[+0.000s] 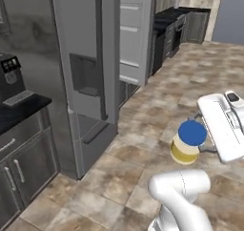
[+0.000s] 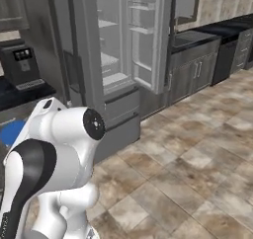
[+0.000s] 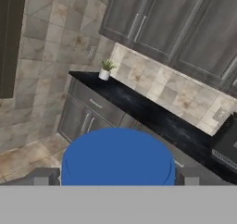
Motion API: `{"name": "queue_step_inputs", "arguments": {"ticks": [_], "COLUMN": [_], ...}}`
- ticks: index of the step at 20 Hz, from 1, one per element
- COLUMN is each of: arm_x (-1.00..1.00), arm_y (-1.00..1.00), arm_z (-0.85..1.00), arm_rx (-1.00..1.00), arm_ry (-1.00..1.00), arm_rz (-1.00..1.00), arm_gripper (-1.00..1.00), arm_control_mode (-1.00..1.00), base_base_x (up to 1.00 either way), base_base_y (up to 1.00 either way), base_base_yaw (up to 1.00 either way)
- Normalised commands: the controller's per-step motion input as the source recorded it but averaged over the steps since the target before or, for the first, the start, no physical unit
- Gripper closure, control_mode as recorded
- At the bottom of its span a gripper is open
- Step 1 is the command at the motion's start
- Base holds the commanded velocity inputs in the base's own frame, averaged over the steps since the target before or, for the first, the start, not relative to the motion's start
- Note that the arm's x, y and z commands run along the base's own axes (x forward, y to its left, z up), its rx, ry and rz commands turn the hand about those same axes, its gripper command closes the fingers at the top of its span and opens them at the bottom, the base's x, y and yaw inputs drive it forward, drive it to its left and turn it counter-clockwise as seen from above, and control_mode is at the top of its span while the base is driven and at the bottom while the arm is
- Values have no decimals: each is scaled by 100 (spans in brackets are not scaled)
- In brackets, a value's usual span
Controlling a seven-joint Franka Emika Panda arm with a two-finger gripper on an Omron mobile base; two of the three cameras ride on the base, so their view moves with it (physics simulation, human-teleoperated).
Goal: Place the mayonnaise and mayonnaise from the counter to the top shelf of the fridge. If the existing items in the fridge are on the top shelf, move them to other shelves.
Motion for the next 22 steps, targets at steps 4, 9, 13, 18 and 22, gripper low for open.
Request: {"name": "queue_step_inputs", "arguments": {"ticks": [4, 9, 13, 18, 22], "arm_x": [0, 0, 0, 0, 0], "arm_y": [0, 0, 0, 0, 0], "arm_z": [0, 0, 0, 0, 0], "arm_rx": [0, 0, 0, 0, 0], "arm_ry": [0, 0, 0, 0, 0], "arm_rz": [0, 0, 0, 0, 0], "arm_gripper": [100, 100, 100, 100, 100], "arm_control_mode": [100, 100, 100, 100, 100], "base_base_x": [100, 100, 100, 100, 100], "base_base_y": [-64, -52, -47, -53, -55], "base_base_yaw": [-18, -8, 0, 2, 39]}}
